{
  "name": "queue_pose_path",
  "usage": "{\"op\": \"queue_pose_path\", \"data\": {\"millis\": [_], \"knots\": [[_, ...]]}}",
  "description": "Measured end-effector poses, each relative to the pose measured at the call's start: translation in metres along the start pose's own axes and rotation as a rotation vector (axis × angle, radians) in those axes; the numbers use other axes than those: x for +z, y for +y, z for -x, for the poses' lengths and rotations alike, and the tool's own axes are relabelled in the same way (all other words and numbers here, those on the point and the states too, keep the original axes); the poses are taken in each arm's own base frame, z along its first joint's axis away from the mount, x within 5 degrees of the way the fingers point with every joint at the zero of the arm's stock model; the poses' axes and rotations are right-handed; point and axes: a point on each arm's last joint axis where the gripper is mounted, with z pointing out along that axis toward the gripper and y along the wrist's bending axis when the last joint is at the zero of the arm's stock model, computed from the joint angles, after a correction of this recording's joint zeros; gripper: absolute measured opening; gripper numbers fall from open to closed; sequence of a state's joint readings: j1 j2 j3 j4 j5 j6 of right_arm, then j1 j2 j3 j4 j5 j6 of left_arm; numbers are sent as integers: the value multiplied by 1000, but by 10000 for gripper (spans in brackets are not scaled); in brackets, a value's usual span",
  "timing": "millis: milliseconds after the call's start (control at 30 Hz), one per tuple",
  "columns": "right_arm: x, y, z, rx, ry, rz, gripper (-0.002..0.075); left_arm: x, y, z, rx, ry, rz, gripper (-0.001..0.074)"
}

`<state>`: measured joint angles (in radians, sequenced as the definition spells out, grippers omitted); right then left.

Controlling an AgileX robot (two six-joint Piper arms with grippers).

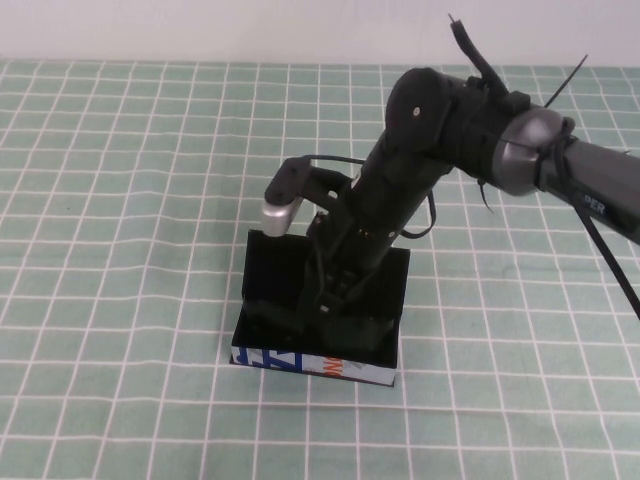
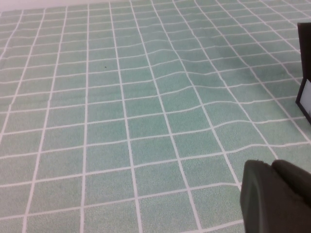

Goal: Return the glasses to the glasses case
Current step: Place the glasses in the glasses case

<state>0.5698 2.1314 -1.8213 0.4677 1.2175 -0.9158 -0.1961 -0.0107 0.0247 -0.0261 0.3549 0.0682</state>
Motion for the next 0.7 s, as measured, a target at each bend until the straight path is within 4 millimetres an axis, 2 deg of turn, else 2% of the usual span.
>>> {"op": "queue_pose_path", "data": {"millis": [200, 300, 500, 567, 633, 700], "knots": [[-1, -4, -3, 13, -3, -2, -7, 0, 0, 0, 0, 0, 0, -4], [-1, -4, -3, 14, -3, -2, 28, 0, 0, 0, 0, 0, 0, -4], [-2, -5, -4, 19, -4, -4, 239, 0, 0, 0, 0, 0, 0, -4], [-4, -6, -3, 18, -8, -8, 281, 0, 0, 0, 0, 0, 0, -4], [-6, -6, 0, 13, -17, -15, 282, 0, 0, 0, 0, 0, 0, -4], [-12, -6, 4, 4, -33, -29, 230, 0, 0, 0, 0, 0, 0, -4]]}}
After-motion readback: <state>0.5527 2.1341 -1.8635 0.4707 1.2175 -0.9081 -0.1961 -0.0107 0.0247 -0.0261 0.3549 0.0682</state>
